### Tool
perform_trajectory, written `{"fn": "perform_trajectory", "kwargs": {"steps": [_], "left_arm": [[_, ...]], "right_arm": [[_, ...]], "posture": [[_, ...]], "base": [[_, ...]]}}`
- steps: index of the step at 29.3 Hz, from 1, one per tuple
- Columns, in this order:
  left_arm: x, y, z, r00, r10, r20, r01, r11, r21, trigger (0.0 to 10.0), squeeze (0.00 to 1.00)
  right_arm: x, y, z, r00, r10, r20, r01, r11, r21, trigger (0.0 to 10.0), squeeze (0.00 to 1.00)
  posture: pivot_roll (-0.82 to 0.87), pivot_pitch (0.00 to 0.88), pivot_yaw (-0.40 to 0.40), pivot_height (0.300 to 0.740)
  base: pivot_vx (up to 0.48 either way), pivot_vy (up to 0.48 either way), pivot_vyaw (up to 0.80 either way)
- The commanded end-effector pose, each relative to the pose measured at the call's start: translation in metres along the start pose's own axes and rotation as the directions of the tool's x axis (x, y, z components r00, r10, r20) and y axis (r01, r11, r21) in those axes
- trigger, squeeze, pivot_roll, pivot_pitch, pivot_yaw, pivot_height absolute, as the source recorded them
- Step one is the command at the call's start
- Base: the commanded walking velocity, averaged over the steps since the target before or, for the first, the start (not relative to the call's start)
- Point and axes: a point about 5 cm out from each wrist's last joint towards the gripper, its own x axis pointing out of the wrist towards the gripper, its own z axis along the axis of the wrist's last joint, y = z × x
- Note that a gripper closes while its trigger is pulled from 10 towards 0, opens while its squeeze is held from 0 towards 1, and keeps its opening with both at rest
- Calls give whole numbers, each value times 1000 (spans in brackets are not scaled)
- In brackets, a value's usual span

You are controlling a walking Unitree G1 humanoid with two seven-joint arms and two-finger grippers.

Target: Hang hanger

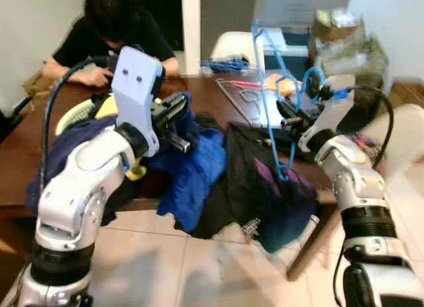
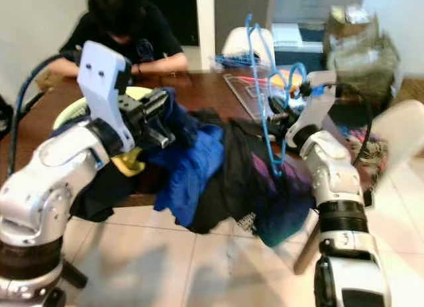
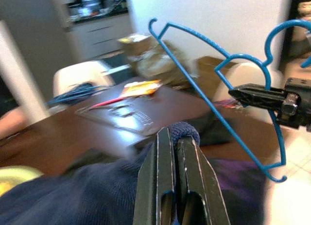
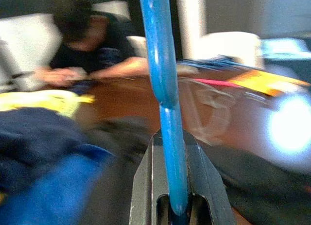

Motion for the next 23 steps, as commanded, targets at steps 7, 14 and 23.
{"fn": "perform_trajectory", "kwargs": {"steps": [7, 14, 23], "left_arm": [[3, 1, 6, 998, 7, 69, -6, 1000, -21, 10000, 0], [4, 3, 4, 998, -3, 59, 2, 1000, 20, 10000, 0], [2, 6, 4, 999, -26, 48, 22, 997, 76, 10000, 0]], "right_arm": [[-1, -16, 5, 993, -117, -10, 116, 992, -50, 10000, 0], [-4, -27, 8, 981, -194, -11, 193, 979, -68, 10000, 0], [-5, -31, 8, 977, -213, -14, 211, 975, -71, 10000, 0]], "posture": [[20, 0, -4, 740], [12, 0, -3, 740], [11, 0, 1, 740]], "base": [[-307, 0, -800], [0, 0, -800], [0, 0, -800]]}}
